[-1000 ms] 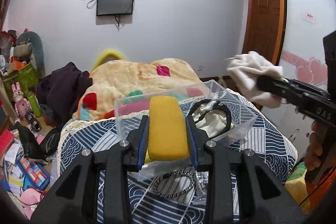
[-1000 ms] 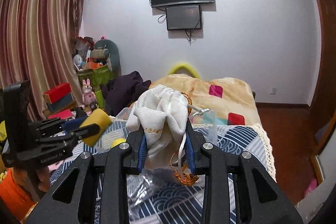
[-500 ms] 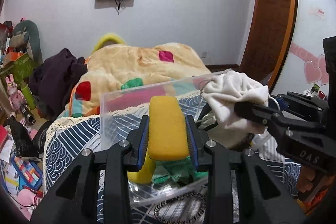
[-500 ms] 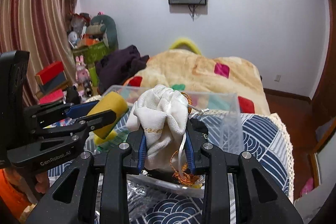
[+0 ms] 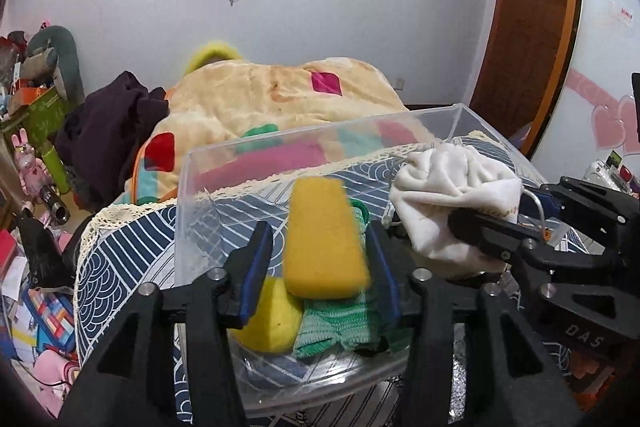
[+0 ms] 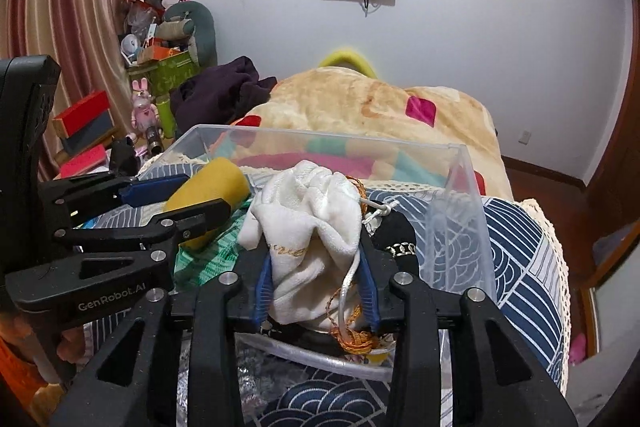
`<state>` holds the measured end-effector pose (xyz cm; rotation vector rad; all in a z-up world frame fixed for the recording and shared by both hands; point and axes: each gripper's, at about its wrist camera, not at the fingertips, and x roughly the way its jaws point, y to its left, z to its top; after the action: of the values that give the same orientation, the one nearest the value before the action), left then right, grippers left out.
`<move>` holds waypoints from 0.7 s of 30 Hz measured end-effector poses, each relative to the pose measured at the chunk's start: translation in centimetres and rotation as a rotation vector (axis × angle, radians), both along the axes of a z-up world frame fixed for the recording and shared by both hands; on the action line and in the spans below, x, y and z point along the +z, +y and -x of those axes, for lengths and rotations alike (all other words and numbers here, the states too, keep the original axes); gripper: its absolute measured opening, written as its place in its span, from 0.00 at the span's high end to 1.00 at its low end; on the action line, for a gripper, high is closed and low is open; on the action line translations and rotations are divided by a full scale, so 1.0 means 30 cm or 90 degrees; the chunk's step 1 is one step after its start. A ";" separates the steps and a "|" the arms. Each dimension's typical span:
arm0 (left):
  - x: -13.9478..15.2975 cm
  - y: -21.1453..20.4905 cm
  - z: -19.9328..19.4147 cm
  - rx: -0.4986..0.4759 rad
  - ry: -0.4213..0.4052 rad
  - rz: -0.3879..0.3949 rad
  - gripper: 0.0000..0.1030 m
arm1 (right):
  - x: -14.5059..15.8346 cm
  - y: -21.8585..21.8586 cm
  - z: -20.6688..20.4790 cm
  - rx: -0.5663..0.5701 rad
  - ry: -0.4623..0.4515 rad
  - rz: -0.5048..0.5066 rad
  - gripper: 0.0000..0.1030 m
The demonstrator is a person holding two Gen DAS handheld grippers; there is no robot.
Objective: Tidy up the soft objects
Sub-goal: 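Carry the sponge into the clear box with the left tool while the right tool drops the cloth in, then grasp the braided bracelet with the left tool while the right tool grasps the bagged silver scrubber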
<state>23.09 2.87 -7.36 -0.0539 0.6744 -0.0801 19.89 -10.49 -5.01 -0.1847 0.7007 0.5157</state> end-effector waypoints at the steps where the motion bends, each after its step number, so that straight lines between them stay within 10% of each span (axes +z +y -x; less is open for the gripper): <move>1: 0.001 -0.003 0.002 -0.001 -0.002 -0.002 0.50 | 0.004 -0.005 0.003 0.000 0.001 -0.003 0.61; 21: 0.156 0.018 0.271 0.010 -0.103 -0.019 0.06 | 0.138 -0.118 0.174 -0.007 -0.104 -0.032 0.19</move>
<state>14.97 3.41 -2.69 -0.0236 0.5130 -0.0582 14.67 -14.03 -0.87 -0.1736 0.5288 0.5010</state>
